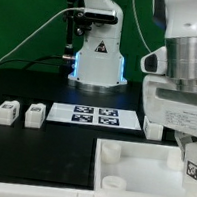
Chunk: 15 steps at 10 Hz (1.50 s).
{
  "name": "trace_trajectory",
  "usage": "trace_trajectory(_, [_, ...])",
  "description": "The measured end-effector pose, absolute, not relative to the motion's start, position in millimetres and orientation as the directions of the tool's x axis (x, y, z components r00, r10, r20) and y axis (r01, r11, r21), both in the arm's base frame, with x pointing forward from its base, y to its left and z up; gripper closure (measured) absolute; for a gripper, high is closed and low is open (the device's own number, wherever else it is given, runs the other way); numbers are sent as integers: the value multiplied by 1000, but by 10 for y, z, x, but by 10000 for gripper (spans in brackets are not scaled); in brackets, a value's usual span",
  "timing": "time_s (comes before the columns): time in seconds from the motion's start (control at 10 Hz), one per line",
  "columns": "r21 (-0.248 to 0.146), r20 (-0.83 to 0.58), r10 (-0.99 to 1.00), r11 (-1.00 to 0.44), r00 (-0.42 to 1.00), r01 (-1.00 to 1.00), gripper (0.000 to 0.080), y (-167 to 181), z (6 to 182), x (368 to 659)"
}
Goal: Assemble one leg
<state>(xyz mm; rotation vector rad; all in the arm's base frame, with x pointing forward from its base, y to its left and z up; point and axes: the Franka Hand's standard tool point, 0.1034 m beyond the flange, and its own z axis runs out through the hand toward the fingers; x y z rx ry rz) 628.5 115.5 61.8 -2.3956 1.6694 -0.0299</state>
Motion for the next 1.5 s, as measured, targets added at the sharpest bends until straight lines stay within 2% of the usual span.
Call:
trace_trajectory(0.3, [-159, -211, -976, 92, -57, -983, 506, 1180, 614, 6287])
trace_trajectory(0.5, [-129, -233, -955, 218, -184, -967, 506, 1219, 610, 6277])
trace_trajectory(0.6, [-130, -232, -956, 212, -178, -969, 428, 1218, 608, 6276])
trace_trajectory(0.7, [-134, -230, -960, 196, -162, -971, 428, 1219, 607, 6275])
trace_trajectory(0.8, [-144, -223, -968, 150, -116, -978, 246, 1219, 606, 6275])
trace_trajectory(0.9, [-151, -211, -976, 79, -46, -985, 246, 1229, 598, 6260])
trace_trajectory(1.0, [-156, -189, -978, -59, 88, -986, 170, 1250, 587, 6232])
trace_trajectory(1.1, [-168, -144, -944, -274, 298, -947, 156, 1274, 600, 6230])
trace_trajectory(1.2, [-164, -114, -890, -422, 442, -892, 156, 1304, 615, 6228])
trace_trajectory(1.5, [-190, -61, -738, -653, 673, -733, 150, 1279, 612, 6234])
